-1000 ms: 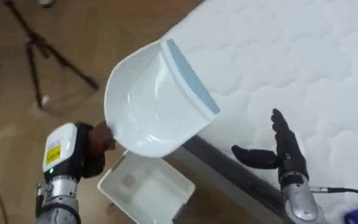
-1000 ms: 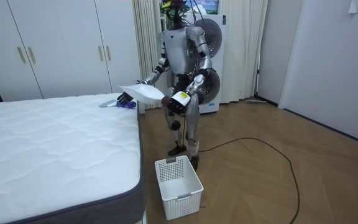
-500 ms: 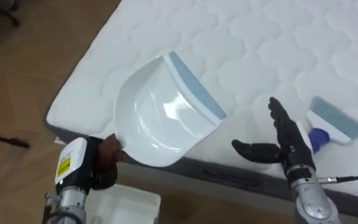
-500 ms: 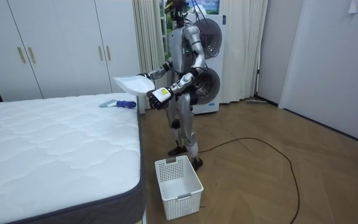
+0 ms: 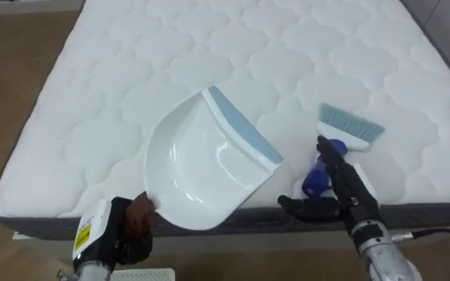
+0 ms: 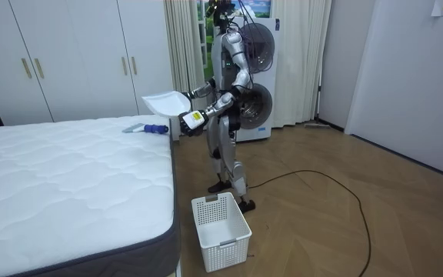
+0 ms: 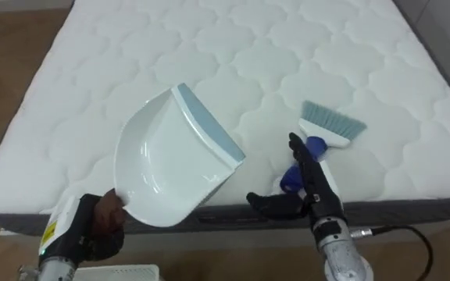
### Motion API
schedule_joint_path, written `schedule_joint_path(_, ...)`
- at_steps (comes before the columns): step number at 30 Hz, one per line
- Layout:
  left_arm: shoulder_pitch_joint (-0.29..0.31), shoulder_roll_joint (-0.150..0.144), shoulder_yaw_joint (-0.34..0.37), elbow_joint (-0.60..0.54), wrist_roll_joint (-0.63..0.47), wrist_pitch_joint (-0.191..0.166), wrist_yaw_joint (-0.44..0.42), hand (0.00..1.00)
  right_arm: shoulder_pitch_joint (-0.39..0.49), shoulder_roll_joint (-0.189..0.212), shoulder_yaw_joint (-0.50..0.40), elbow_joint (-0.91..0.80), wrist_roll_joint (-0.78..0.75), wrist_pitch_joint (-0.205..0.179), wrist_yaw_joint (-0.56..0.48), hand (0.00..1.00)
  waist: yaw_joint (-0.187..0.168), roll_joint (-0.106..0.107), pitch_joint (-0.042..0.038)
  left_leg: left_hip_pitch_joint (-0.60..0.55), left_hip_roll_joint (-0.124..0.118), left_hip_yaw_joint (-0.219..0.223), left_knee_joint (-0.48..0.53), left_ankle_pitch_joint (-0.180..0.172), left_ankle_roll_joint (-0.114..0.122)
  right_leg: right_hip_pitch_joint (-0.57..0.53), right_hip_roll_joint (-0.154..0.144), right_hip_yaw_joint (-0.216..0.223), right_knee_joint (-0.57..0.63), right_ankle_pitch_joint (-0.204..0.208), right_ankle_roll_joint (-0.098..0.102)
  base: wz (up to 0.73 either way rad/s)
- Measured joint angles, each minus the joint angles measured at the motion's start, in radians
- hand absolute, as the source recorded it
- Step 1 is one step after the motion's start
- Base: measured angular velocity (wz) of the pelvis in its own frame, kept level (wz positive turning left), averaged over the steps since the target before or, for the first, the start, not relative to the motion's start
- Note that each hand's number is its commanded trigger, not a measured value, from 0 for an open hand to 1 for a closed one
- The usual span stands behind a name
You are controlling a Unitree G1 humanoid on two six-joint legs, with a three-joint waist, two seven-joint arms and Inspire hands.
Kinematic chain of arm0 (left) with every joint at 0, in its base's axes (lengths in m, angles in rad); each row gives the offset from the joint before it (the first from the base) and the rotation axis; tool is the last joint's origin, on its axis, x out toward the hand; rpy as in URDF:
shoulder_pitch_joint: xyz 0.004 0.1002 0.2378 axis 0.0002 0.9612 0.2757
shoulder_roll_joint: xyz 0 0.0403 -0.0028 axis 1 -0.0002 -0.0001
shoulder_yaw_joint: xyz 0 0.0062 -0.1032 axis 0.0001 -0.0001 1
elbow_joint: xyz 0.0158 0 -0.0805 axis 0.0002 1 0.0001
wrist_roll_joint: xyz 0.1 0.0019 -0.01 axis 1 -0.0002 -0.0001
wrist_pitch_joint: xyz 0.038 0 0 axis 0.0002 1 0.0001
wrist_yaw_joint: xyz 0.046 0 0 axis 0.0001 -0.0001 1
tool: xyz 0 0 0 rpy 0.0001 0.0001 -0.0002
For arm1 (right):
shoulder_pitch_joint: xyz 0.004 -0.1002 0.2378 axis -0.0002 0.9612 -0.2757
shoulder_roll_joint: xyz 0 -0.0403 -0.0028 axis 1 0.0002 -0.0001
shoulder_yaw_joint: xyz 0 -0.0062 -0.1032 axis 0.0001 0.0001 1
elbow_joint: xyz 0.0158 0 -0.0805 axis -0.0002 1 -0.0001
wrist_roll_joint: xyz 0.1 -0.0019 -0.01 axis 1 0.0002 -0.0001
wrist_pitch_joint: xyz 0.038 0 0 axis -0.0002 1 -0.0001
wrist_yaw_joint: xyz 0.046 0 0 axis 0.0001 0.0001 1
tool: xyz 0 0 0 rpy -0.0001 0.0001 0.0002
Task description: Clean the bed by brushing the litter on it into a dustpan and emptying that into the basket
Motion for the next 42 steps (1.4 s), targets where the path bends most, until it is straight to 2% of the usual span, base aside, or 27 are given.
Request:
schedule_joint_path(1, 0.002, -0.001, 0.0, 0.0, -0.003, 0.0, 0.0, 0.0, 0.0, 0.003, 0.0, 0.008, -0.002, 0.0, -0.002, 0.0, -0.001, -0.001, 0.0005, 0.0, -0.006, 0.0, 0.001, 0.0, 0.0, -0.004, -0.006, -0.001, 0.011, -0.003, 0.004, -0.04)
schedule_joint_path(4, 0.001, 0.001, -0.002, 0.0, -0.017, 0.0, 0.001, 0.0, -0.002, 0.016, 0.001, 0.062, -0.012, 0.007, -0.013, 0.0, -0.015, -0.009, 0.0024, 0.004, -0.037, 0.001, 0.0, -0.012, 0.02, -0.025, -0.034, -0.001, 0.071, -0.035, 0.021, 0.03)
schedule_joint_path(5, 0.0, 0.0, -0.004, 0.007, -0.033, -0.002, 0.004, 0.0, -0.002, 0.019, 0.002, 0.079, -0.009, 0.012, -0.02, 0.0, -0.016, -0.013, 0.0052, 0.003, -0.048, 0.0, 0.0, -0.015, 0.025, -0.032, -0.046, -0.001, 0.082, -0.039, 0.024, 0.0)
schedule_joint_path(8, -0.009, 0.0, 0.001, 0.066, -0.108, -0.004, 0.004, 0.0, -0.003, 0.028, 0.001, 0.145, 0.001, 0.013, -0.035, 0.0, -0.02, -0.02, 0.0082, 0.002, -0.058, 0.004, 0.002, -0.018, 0.034, -0.032, -0.056, -0.008, 0.081, -0.037, 0.026, -0.02)
schedule_joint_path(10, -0.012, 0.0, 0.004, 0.098, -0.179, -0.004, 0.004, 0.0, -0.004, 0.028, -0.001, 0.183, 0.018, 0.012, -0.043, 0.0, -0.024, -0.022, 0.0073, 0.001, -0.057, -0.004, 0.001, -0.018, 0.036, -0.02, -0.056, -0.013, 0.062, -0.031, 0.03, 0.12)
schedule_joint_path(14, -0.034, -0.007, 0.048, 0.177, -0.307, -0.015, 0.032, 0.0, -0.007, 0.035, -0.046, 0.305, 0.017, 0.006, -0.067, 0.0, -0.034, -0.022, 0.0073, 0.005, -0.046, -0.043, -0.004, -0.017, 0.037, 0.026, -0.057, -0.052, 0.0, -0.011, 0.03, 0.23)
schedule_joint_path(19, -0.034, -0.021, 0.139, 0.263, -0.432, -0.046, 0.111, 0.0, -0.008, 0.035, -0.121, 0.421, 0.014, -0.005, -0.098, 0.0, -0.017, -0.028, 0.0037, 0.04, -0.041, -0.045, -0.038, -0.013, 0.04, 0.058, -0.055, -0.058, -0.034, -0.011, 0.03, 0.02)
schedule_joint_path(21, -0.03, -0.023, 0.184, 0.306, -0.472, -0.047, 0.137, 0.0, -0.01, 0.035, -0.13, 0.478, 0.014, -0.007, -0.108, 0.0, -0.014, -0.039, -0.0023, 0.055, -0.038, -0.048, -0.043, -0.013, 0.04, 0.079, -0.052, -0.059, -0.052, -0.01, 0.03, 0.0)
schedule_joint_path(22, -0.03, -0.026, 0.196, 0.318, -0.477, -0.047, 0.144, 0.0, -0.01, 0.035, -0.131, 0.49, 0.014, -0.007, -0.108, 0.0, -0.012, -0.041, -0.0043, 0.057, -0.037, -0.048, -0.046, -0.013, 0.04, 0.082, -0.051, -0.059, -0.057, -0.01, 0.03, 0.0)
schedule_joint_path(25, -0.029, -0.027, 0.215, 0.375, -0.554, -0.049, 0.175, 0.0, -0.01, 0.04, -0.158, 0.552, 0.007, -0.007, -0.107, 0.0, -0.006, -0.048, -0.0037, 0.075, -0.033, -0.056, -0.054, -0.013, 0.04, 0.116, -0.05, -0.063, -0.094, -0.001, 0.027, 0.01)
schedule_joint_path(30, -0.009, -0.029, 0.239, 0.42, -0.723, -0.054, 0.243, 0.0, 0.01, 0.045, -0.167, 0.625, 0.006, 0.004, -0.119, 0.0, 0.014, -0.06, -0.0064, 0.096, -0.021, -0.057, -0.073, -0.013, 0.04, 0.149, -0.043, -0.074, -0.151, 0.018, 0.026, 0.02)
schedule_joint_path(37, 0.039, -0.04, 0.27, 0.58, -0.744, -0.043, 0.217, 0.0, 0.035, 0.072, -0.245, 0.7, -0.081, 0.022, -0.122, 0.0, 0.007, -0.051, -0.0015, 0.122, -0.019, -0.049, -0.09, -0.013, 0.04, 0.182, -0.041, -0.073, -0.172, 0.02, 0.026, 0.01)
schedule_joint_path(42, 0.051, -0.066, 0.268, 0.641, -0.737, 0.021, 0.133, 0.0, 0.041, 0.077, -0.241, 0.748, -0.08, 0.046, -0.061, 0.0, 0.007, -0.046, -0.0008, 0.121, -0.019, -0.049, -0.103, -0.014, 0.039, 0.173, -0.04, -0.08, -0.169, 0.021, 0.027, 0.03)
